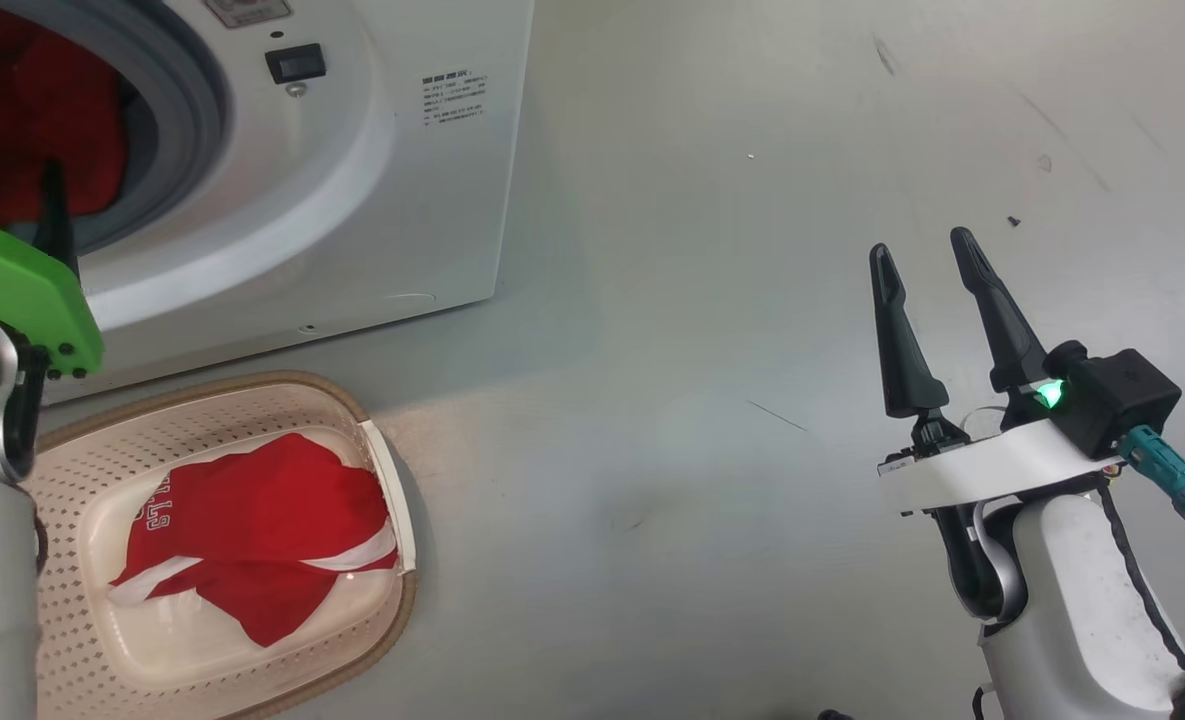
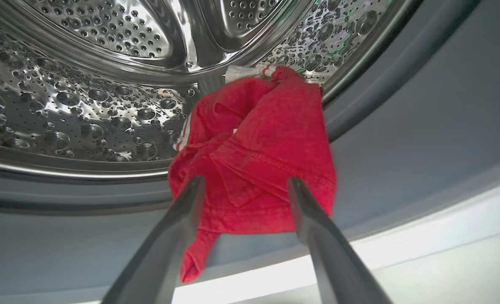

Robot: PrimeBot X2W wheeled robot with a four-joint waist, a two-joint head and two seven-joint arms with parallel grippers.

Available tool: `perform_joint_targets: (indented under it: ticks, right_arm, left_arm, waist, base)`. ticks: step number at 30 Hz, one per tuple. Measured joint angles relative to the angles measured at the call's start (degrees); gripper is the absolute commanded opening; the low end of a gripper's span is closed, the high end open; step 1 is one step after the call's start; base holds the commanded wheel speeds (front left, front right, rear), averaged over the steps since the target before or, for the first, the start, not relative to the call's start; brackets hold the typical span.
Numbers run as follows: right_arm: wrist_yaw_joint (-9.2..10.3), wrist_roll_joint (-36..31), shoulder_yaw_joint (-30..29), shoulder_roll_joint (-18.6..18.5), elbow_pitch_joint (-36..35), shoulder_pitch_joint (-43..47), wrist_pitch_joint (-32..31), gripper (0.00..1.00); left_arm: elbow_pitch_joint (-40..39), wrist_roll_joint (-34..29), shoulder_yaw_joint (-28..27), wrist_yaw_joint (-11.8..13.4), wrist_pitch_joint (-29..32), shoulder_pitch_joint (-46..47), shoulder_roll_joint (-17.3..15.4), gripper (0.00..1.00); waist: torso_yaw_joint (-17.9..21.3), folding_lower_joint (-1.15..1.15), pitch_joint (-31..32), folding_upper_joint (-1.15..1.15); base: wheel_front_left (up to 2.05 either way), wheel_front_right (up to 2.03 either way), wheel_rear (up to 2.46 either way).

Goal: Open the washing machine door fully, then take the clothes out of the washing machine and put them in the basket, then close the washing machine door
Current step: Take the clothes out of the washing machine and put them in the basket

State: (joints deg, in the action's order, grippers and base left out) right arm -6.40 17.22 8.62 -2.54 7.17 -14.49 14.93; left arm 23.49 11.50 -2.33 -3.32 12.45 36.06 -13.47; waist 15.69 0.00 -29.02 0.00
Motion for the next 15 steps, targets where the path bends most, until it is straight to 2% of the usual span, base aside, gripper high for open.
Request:
perform_joint_targets:
  ticks: [15]
  right_arm:
    - [0.00, 0.41, 0.02, 0.01, -0.47, -1.66, 0.00, 1.00]
  left_arm:
    - [7.86, 1.65, -3.00, 2.04, 8.28, 11.18, -0.78, 1.00]
  waist:
    - [2.05, 0.00, -3.80, 0.00]
  base:
    - [0.00, 0.00, 0.00]
